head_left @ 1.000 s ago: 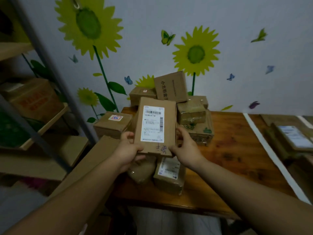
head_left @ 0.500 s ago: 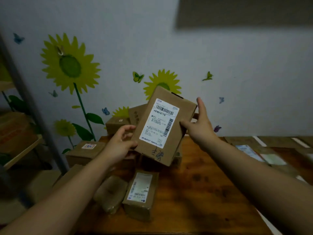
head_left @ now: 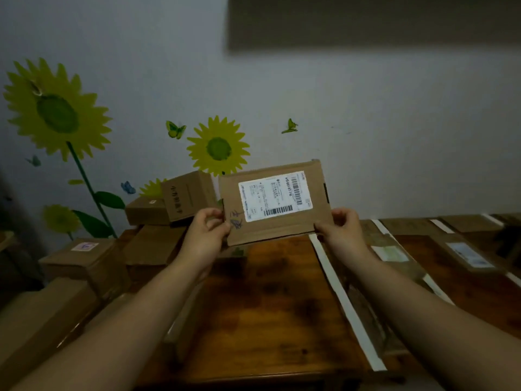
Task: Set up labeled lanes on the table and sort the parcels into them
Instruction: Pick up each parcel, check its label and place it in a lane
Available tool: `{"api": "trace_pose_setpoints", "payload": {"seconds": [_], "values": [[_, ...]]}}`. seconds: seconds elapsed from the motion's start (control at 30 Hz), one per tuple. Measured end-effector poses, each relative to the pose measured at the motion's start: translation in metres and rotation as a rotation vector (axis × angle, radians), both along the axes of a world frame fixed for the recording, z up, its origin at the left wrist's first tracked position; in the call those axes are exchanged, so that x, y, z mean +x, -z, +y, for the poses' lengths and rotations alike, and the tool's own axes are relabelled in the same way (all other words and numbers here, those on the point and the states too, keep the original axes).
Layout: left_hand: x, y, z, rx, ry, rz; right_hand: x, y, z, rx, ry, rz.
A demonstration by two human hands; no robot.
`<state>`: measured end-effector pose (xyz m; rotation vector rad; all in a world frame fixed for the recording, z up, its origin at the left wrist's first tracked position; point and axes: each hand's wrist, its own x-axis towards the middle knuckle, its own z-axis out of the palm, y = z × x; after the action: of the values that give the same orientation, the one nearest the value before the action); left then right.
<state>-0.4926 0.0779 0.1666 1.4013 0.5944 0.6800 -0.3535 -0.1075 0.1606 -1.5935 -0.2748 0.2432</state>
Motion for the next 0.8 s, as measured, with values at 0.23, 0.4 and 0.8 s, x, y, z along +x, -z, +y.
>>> {"api": "trace_pose_setpoints", "payload": {"seconds": [0.23,0.4,0.8], "values": [[0.044,0.011,-0.024,0.108,0.155,0.033,0.009,0.025,-0.048,-0.119,0.096,-0.077],[0.081,0.043,-0.043,0.104,0.326,0.165,0.002,0.051,-0.088,-0.247,0.185,0.013],[0.171,0.058,-0.176,0.032,0.657,0.344,0.033,0.07,-0.246,-0.312,0.347,0.073]]}}
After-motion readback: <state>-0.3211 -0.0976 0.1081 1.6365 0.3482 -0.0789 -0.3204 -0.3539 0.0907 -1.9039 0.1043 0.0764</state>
